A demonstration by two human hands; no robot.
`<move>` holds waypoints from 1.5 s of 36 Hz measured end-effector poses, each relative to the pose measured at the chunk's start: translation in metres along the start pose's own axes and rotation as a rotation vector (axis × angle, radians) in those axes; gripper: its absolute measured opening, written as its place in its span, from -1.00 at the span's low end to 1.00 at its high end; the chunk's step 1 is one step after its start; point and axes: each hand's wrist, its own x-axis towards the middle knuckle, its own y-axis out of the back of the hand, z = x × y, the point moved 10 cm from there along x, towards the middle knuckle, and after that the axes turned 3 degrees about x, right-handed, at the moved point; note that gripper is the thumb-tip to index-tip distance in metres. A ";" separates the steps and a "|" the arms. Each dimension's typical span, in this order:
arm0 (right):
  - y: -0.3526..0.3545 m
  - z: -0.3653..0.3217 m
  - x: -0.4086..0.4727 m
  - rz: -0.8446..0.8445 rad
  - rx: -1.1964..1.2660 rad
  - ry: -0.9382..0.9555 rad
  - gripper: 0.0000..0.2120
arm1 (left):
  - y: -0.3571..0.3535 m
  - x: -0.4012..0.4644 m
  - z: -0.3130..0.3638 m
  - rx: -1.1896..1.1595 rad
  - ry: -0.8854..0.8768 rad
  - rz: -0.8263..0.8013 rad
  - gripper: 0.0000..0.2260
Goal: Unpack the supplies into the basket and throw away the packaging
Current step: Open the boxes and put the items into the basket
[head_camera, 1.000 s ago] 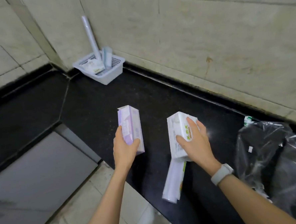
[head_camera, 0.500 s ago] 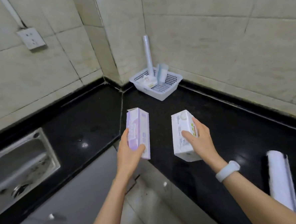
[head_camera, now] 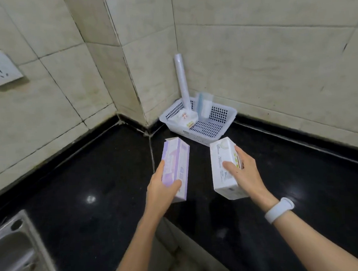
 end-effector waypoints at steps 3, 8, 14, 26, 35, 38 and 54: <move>-0.002 0.000 0.040 0.030 0.026 -0.026 -0.42 | -0.012 0.053 0.009 0.051 0.003 -0.067 -0.27; 0.005 0.000 0.085 0.097 0.029 -0.065 -0.48 | -0.041 0.132 0.040 0.176 -0.081 -0.171 -0.31; 0.022 0.006 0.119 0.177 0.017 -0.135 -0.48 | -0.082 0.212 0.082 0.328 -0.188 -0.263 -0.40; 0.036 0.013 0.160 0.326 -0.011 -0.250 -0.44 | -0.178 0.314 0.091 0.758 -0.325 -0.474 -0.41; 0.032 0.013 0.195 0.379 -0.090 -0.289 -0.39 | -0.210 0.328 0.090 0.845 -0.439 -0.477 -0.45; 0.026 0.012 0.211 0.361 -0.138 -0.291 -0.38 | -0.217 0.328 0.064 0.892 -0.381 -0.558 -0.39; -0.017 -0.028 0.278 0.264 -0.897 -0.257 -0.32 | -0.200 0.349 0.040 0.982 -0.302 -0.474 -0.34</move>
